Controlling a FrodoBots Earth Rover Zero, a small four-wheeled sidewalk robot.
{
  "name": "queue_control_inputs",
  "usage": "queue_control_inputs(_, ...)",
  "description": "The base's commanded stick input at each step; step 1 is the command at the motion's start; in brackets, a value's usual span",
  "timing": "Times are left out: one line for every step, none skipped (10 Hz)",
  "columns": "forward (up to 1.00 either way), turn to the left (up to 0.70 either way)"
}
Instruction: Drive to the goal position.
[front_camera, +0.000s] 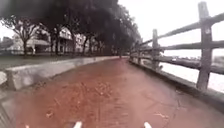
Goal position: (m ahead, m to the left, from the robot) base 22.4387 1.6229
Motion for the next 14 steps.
queue_control_inputs(0.5, 0.0)
queue_control_inputs(0.5, 0.0)
queue_control_inputs(0.5, 0.0)
queue_control_inputs(0.5, 0.0)
queue_control_inputs(0.5, 0.0)
queue_control_inputs(0.5, 0.0)
queue_control_inputs(0.5, 0.0)
queue_control_inputs(0.5, 0.0)
queue_control_inputs(0.5, 0.0)
queue_control_inputs(0.5, 0.0)
queue_control_inputs(0.5, 0.0)
queue_control_inputs(0.5, 0.0)
queue_control_inputs(0.5, 0.0)
queue_control_inputs(0.5, 0.0)
